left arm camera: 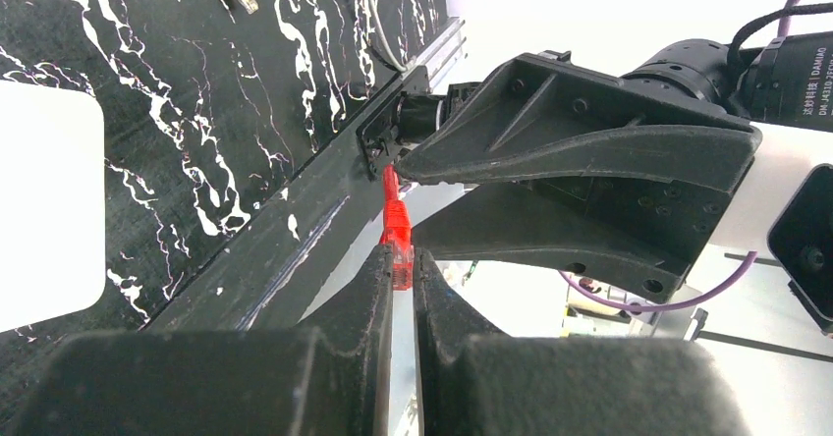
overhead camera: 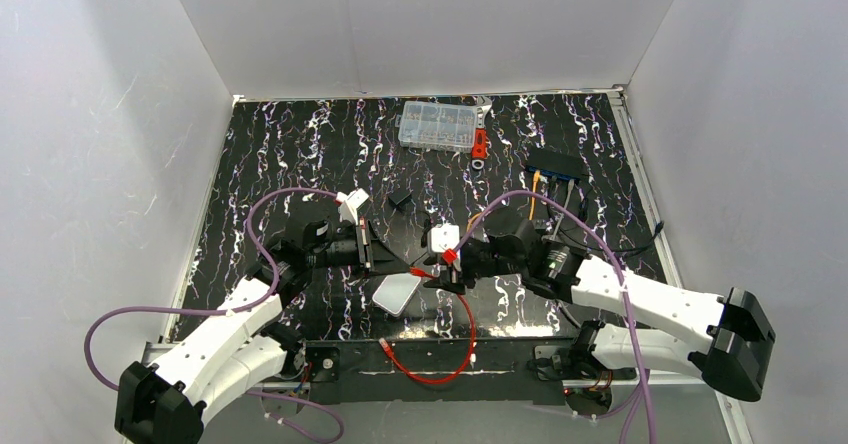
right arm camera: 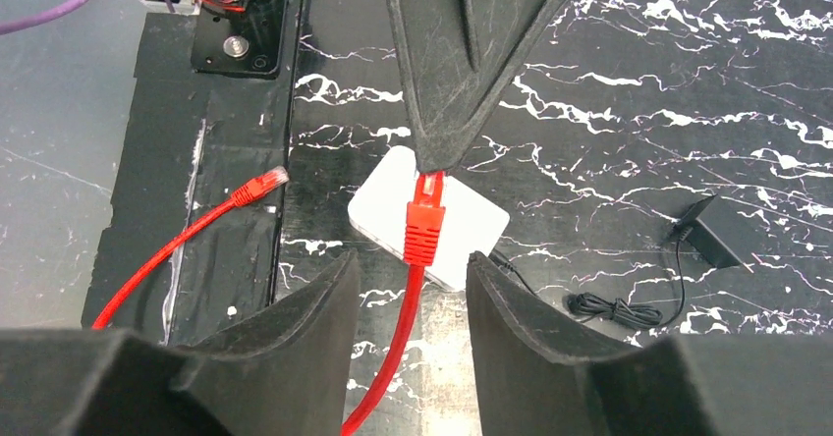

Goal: Insert the plug into the switch port
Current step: Pick up the connector from the center of the board.

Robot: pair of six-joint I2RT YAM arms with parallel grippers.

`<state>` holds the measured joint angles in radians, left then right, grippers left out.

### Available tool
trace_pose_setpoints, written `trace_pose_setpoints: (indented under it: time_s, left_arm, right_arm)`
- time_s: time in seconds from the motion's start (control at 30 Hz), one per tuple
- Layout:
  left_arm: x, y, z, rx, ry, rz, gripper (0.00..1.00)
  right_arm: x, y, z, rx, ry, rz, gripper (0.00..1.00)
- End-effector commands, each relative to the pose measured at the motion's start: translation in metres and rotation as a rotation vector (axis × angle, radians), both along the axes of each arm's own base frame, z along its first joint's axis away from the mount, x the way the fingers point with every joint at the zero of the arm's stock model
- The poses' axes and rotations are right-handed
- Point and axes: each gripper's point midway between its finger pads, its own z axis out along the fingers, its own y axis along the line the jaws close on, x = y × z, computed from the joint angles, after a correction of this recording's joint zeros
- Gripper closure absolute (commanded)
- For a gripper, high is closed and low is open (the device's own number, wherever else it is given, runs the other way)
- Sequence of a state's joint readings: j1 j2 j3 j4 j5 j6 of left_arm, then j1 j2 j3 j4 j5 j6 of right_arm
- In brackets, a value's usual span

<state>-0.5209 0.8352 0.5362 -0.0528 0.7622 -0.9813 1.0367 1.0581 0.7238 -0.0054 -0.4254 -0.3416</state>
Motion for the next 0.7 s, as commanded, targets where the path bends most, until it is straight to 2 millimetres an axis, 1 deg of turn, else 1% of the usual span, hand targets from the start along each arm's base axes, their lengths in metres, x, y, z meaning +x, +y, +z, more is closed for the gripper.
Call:
trace_pose_setpoints:
  time_s: [0.0, 0.1, 0.3, 0.63, 0.67]
  left_arm:
    - [-0.0037, -0.0026, 0.0139, -0.037, -0.029, -0.030, 1.00]
    - [-0.0036, -0.0030, 0.0141, -0.042, -0.030, -0.031, 1.00]
    - [-0.0046, -0.0034, 0.0143, -0.049, -0.028, -0.035, 1.00]
    - [-0.0052, -0.0034, 0.0138, -0.052, -0.021, -0.034, 1.00]
    - [-0.0053, -0.0034, 0.0131, -0.051, -0.016, -0.033, 1.00]
  right_arm:
    - [0.0035, 0.0164, 0.0364, 0.107, -0.054, 0.022, 0.52]
    - [0.0035, 0.0181, 0.0359, 0.103, -0.046, 0.026, 0.58]
    - [0.0033, 0.0203, 0.0348, 0.099, -0.039, 0.033, 0.62]
    - [0.0021, 0.0217, 0.0329, 0.090, -0.033, 0.046, 0.86]
    - [0.0023, 0.0217, 0.0323, 0.088, -0.033, 0.045, 0.91]
